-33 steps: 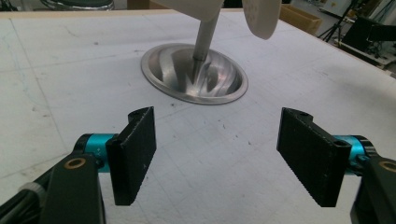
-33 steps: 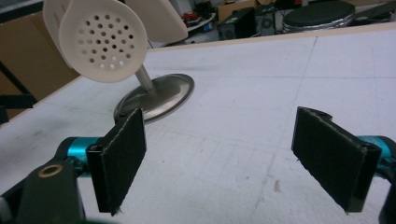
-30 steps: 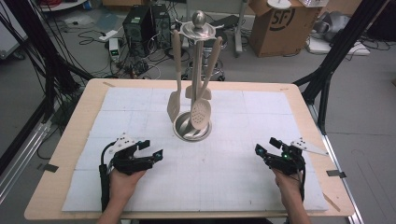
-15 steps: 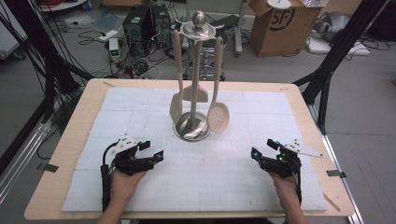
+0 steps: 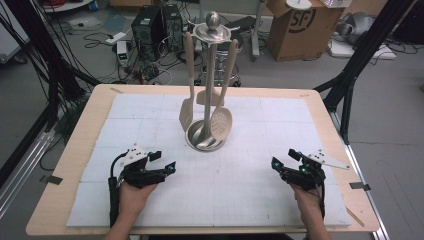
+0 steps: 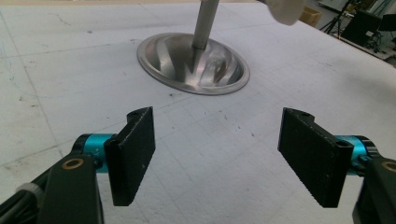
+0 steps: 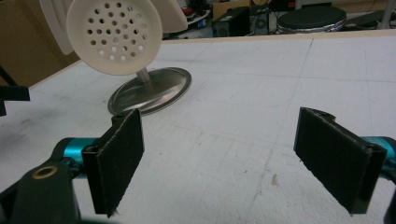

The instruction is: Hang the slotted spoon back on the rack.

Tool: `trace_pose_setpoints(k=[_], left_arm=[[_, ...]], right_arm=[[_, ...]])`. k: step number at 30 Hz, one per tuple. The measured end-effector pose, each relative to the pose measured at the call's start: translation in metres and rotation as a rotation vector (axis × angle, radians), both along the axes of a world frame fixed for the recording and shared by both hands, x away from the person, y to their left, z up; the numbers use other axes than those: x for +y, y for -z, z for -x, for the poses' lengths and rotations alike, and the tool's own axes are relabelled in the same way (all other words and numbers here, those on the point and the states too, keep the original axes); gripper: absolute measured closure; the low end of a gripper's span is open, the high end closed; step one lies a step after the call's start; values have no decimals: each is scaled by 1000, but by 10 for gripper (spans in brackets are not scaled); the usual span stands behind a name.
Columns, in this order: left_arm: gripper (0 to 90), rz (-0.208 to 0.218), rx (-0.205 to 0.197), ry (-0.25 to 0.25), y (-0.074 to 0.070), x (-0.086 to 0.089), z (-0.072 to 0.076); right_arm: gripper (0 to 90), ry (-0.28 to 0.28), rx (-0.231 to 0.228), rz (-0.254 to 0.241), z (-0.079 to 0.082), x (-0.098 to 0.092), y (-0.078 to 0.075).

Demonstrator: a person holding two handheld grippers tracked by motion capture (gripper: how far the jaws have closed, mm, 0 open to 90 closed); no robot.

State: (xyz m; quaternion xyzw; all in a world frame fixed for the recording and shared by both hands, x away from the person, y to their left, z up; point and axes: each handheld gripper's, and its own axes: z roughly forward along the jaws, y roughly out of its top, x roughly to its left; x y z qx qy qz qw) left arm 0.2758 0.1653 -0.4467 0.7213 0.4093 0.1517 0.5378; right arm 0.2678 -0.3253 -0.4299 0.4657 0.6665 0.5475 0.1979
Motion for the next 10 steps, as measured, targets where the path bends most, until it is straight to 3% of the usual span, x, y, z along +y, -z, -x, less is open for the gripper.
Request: trace_pose_setpoints(k=[10], left_arm=[[279, 6, -1, 1, 0, 1, 1]], right_arm=[[154, 0, 3, 4, 0, 1, 1]])
